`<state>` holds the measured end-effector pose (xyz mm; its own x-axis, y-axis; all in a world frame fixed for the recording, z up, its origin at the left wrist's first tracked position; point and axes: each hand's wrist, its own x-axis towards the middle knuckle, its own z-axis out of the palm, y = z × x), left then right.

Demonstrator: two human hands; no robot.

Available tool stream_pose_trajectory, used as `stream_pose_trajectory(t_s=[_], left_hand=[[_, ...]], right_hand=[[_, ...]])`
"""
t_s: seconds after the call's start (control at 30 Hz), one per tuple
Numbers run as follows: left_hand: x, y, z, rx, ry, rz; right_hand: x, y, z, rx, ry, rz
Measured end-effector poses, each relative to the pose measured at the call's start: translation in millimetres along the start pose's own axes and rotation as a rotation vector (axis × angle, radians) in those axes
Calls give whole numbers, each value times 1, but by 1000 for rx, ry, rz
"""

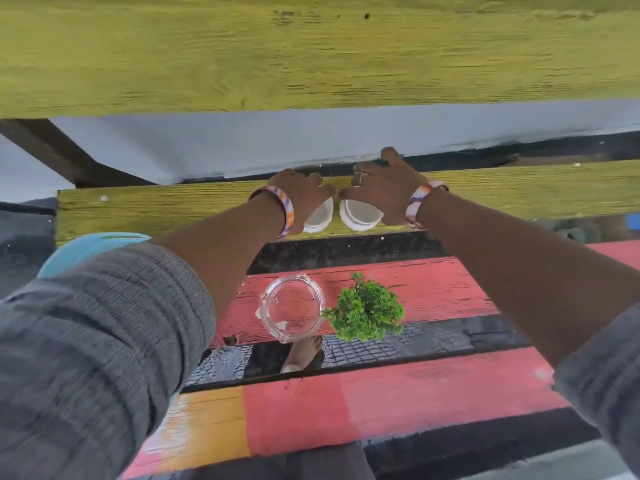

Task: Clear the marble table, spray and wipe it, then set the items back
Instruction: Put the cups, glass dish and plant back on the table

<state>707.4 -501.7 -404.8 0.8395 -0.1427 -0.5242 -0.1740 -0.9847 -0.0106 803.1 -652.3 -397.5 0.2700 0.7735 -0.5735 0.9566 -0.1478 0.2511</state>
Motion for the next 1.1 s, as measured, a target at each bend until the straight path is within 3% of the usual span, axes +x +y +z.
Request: stream_pose_trajectory(t_s=[0.2,0.37,0.57,0.77,1.1], left_hand=[[-43,-22,-20,-121,56,-98],[-105,-46,-57,-184,111,-128],[-311,-100,-76,-157,348,-154],[-535,-174,-40,-216,440,-353],[-732,-326,60,-354,542,-758]], right_hand=[[-18,-13,-18,338,40,326],[-35,-37,-90,418,67,419],[-66,-158,-257,399,251,409],[-51,-296,-403,373,394,304],[34,-437,-559,319,527,109]])
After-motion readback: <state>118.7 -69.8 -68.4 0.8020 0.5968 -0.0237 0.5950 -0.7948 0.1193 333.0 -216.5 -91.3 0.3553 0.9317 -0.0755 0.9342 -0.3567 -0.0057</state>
